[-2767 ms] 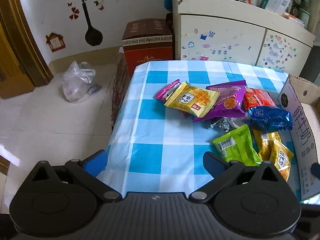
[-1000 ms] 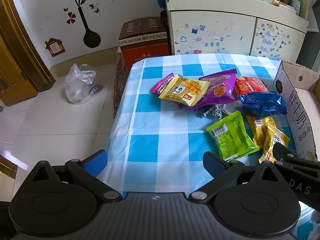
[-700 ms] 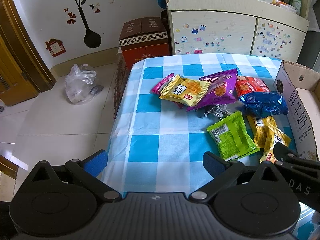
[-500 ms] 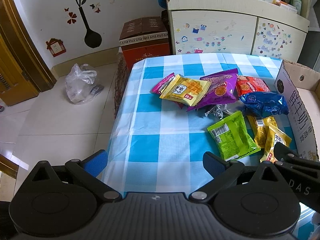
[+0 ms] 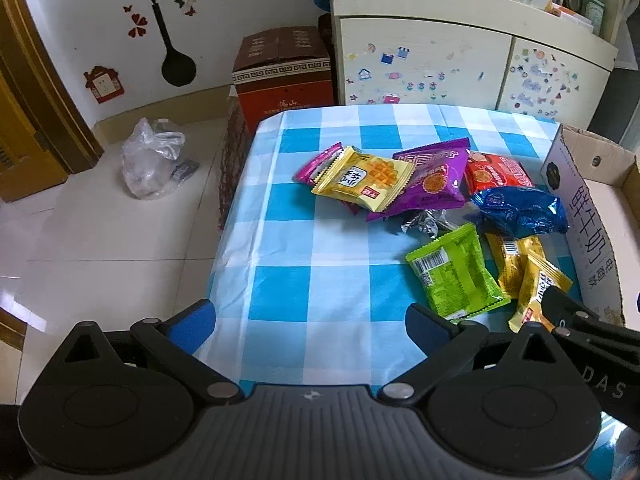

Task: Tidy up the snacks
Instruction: 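Lower the right gripper toward the green snack packet, then close the right gripper on the green packet while the left gripper grasps the yellow waffle packet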

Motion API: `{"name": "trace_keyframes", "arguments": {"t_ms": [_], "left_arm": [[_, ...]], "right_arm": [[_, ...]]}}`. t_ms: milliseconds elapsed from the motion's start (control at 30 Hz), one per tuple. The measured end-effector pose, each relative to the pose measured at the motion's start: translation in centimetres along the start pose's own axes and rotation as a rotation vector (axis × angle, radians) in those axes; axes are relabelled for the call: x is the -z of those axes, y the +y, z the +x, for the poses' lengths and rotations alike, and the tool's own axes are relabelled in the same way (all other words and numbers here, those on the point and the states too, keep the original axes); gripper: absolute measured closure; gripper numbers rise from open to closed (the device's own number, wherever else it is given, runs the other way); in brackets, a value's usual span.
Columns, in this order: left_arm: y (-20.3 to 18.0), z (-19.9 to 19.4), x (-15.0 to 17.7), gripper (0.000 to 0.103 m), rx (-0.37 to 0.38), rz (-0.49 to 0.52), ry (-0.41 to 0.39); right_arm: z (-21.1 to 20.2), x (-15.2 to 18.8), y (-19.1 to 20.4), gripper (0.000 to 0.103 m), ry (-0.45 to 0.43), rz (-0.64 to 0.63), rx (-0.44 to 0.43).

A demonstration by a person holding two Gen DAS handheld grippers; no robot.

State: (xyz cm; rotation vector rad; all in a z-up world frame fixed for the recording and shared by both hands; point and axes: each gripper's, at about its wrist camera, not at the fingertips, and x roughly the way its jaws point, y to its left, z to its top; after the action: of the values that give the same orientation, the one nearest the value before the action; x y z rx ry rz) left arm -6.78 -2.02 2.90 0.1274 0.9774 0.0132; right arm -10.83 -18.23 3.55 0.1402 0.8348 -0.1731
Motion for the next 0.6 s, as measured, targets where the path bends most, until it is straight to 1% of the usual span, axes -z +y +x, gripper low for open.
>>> {"name": "trace_keyframes", "arguments": {"t_ms": [100, 167, 233, 367, 467, 533, 600], "left_arm": [[0.3, -0.2, -0.4, 0.0, 0.026, -0.002, 0.013], [0.5, -0.4, -1.1, 0.0, 0.054, 0.0, 0.017], [1.1, -0.6, -2.2, 0.0, 0.084, -0.002, 0.006], [2.2, -0.8, -4.7, 0.0, 0.083, 0.001, -0.042], [3.3, -0.2, -6.6, 0.0, 0.076, -0.003, -0.064], [4.2, 0.5, -7.5, 0.0, 0.074, -0.033, -0.064], [5.0, 1.4, -8.3, 0.0, 0.097, -0.081, -0.052]], "right_arm": [[-0.2, -0.4, -0.2, 0.001, 0.0, 0.005, -0.022], [-0.4, -0.8, -0.5, 0.001, 0.006, 0.008, -0.056], [-0.6, -1.5, -0.7, 0.001, 0.012, -0.009, -0.099], [-0.7, -2.7, -1.3, 0.001, 0.016, -0.054, -0.172], [-0.4, -3.0, -1.9, 0.002, 0.027, -0.031, -0.235], [-0.2, -2.8, -2.0, 0.002, 0.021, -0.026, -0.254], [-0.1, -2.4, -2.0, 0.002, 0.014, -0.025, -0.263]]}}
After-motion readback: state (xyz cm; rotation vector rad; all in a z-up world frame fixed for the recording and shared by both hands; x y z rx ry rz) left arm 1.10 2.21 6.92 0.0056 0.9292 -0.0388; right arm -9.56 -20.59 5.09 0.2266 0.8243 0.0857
